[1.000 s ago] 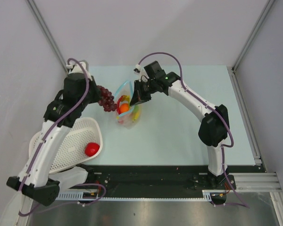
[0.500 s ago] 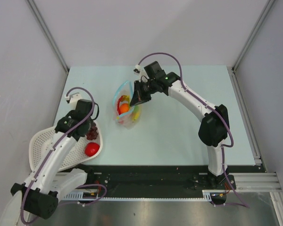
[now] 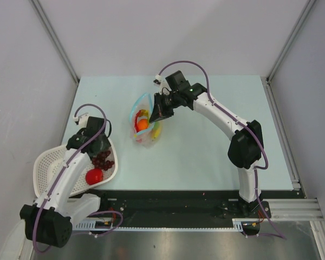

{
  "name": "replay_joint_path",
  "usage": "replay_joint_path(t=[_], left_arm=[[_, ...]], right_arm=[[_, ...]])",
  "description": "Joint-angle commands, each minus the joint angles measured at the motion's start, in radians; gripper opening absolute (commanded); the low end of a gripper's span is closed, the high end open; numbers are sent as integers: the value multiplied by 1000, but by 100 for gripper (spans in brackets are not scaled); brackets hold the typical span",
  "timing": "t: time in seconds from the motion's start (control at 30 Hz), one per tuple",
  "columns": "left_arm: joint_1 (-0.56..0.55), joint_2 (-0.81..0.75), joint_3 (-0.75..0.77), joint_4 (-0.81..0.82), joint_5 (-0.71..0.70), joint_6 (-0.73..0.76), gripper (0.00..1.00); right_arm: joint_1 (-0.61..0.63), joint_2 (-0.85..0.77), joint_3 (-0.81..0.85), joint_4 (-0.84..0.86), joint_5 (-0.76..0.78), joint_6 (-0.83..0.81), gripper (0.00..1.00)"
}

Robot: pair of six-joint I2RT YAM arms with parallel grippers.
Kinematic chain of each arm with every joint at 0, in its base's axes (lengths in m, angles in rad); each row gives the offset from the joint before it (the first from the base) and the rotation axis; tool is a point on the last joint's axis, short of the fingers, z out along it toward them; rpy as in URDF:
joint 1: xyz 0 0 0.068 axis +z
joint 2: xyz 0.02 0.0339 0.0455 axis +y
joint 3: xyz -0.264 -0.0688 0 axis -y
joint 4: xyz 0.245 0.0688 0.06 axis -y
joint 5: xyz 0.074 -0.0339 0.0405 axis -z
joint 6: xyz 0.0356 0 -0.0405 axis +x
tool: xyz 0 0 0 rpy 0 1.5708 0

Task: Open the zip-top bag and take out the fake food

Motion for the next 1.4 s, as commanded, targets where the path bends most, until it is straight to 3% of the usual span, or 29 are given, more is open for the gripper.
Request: replay_joint_path(t=[0.0,0.17,0.2,0.3,0.6,0.73,0.93,1.17,1.37], left_arm=[[3,-60,94,86,164,71,62],[-10,-96,140,314,445,150,56],[-15,-82,150,343,559,157,54],[-53,-33,183,463,664,150,46],[-133,232,285,492,724,101,36],[-145,342,331,448,669,55,29],[-150,521,414,407,661,-4,31],[-164,650,457,390,652,-42,54],[-182,724,508,368,628,-36,67]], right_arm=[[7,-28,35,-6,-17,-17,0],[7,-20,58,-17,-19,-19,0],[7,-19,61,-20,-19,-22,0],[7,-19,74,-25,-17,-22,0],[6,-19,88,-20,-17,-7,0],[4,-20,86,-20,-16,-4,0],[3,-20,83,-14,-19,4,0],[3,-22,81,-13,-16,7,0],[-4,-31,66,-14,-11,7,0]])
